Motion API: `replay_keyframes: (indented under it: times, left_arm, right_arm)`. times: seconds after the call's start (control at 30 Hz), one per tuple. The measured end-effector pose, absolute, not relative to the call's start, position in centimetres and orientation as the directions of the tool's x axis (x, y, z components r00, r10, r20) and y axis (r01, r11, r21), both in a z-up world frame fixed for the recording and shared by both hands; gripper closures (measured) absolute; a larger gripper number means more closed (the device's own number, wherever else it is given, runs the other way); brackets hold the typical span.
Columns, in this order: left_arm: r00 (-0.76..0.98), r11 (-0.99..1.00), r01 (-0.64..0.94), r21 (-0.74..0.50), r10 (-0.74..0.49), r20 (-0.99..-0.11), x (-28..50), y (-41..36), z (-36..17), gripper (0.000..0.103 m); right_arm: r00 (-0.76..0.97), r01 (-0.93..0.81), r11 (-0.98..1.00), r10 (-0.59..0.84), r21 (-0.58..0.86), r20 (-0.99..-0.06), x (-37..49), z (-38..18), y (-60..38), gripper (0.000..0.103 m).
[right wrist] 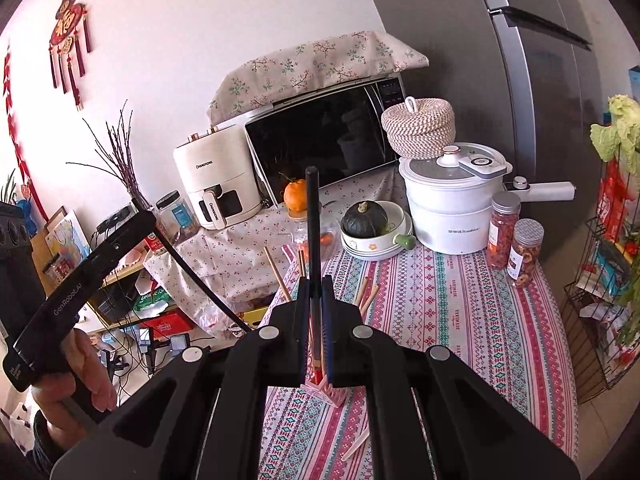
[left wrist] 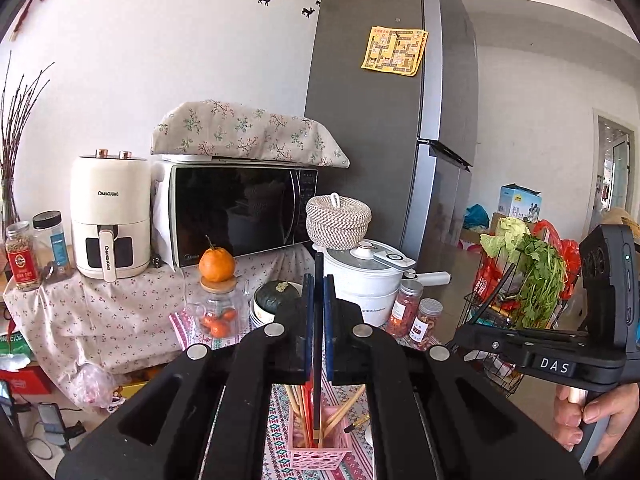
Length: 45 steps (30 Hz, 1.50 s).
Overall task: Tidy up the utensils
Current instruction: 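Carry both chopsticks over the pink basket and open both tools to drop them, then grasp the wrapped wooden chopsticks with the right tool and lift them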
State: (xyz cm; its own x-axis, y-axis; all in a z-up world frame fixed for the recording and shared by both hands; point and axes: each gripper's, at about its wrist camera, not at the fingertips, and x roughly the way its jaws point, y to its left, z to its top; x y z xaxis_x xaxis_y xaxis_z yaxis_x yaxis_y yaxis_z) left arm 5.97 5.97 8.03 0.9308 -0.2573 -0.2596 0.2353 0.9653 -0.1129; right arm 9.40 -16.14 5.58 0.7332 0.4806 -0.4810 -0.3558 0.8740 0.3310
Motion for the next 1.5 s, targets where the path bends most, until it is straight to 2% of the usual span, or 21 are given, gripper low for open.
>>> replay_keyframes:
  times: [0.13,0.37,0.57,0.67,0.7,0.73,0.77,0.83,1.0,1.13,1.23,1.37,1.5]
  left_arm:
    - [0.915,0.966,0.234,-0.106,-0.256,-0.313,8.1,5.7,6.1,0.100]
    - [0.872,0.971,0.229,-0.075,-0.238,-0.427,11.1,4.7,3.0,0.100]
    - [0.852,0.972,0.217,-0.095,-0.236,-0.467,12.5,4.9,1.6,0.099]
    - [0.855,0.975,0.187,-0.119,-0.221,-0.469,12.6,5.5,1.6,0.098]
    - [0.858,0.976,0.175,-0.128,-0.215,-0.467,12.5,5.7,1.7,0.087]
    - [0.859,0.976,0.167,-0.137,-0.212,-0.466,12.4,5.8,1.9,0.070]
    - [0.863,0.976,0.162,-0.147,-0.212,-0.458,12.2,6.0,2.1,0.062]
    - [0.866,0.976,0.149,-0.159,-0.207,-0.456,11.8,6.2,2.4,0.036]
    - [0.844,0.970,0.127,-0.207,-0.215,-0.491,11.1,6.4,2.2,0.012]
    - [0.810,0.966,0.114,-0.230,-0.225,-0.542,10.3,6.2,1.0,0.007]
    - [0.770,0.974,0.090,-0.208,-0.201,-0.606,10.0,5.8,-0.4,0.007]
    - [0.707,0.988,0.039,-0.152,-0.134,-0.694,9.7,5.0,-2.9,0.007]
    - [0.643,0.989,0.045,-0.144,-0.139,-0.753,9.3,4.5,-5.0,0.007]
  right_arm:
    - [0.720,-0.359,0.877,0.478,0.320,-0.503,10.4,4.6,-15.1,0.097]
    - [0.649,-0.363,0.885,0.466,0.293,-0.601,12.3,1.6,-12.8,0.097]
    - [0.616,-0.361,0.883,0.468,0.301,-0.633,13.3,0.0,-12.3,0.097]
    - [0.619,-0.354,0.873,0.487,0.335,-0.616,13.5,-0.1,-13.1,0.091]
    - [0.625,-0.349,0.872,0.489,0.342,-0.608,13.5,0.1,-13.5,0.085]
    - [0.632,-0.345,0.870,0.492,0.352,-0.598,13.4,0.4,-13.9,0.080]
    - [0.642,-0.339,0.869,0.494,0.361,-0.587,13.3,0.8,-14.4,0.080]
    - [0.658,-0.330,0.866,0.496,0.375,-0.566,13.1,1.4,-15.5,0.076]
    - [0.693,-0.293,0.873,0.475,0.390,-0.542,12.2,2.2,-18.2,0.054]
    - [0.702,-0.246,0.893,0.431,0.376,-0.567,11.9,1.6,-20.2,0.033]
    - [0.690,-0.202,0.912,0.391,0.356,-0.609,11.9,0.4,-21.3,0.024]
    - [0.651,-0.147,0.940,0.326,0.308,-0.685,12.1,-2.1,-22.3,0.023]
    - [0.593,-0.092,0.960,0.267,0.265,-0.760,12.4,-5.2,-23.0,0.023]
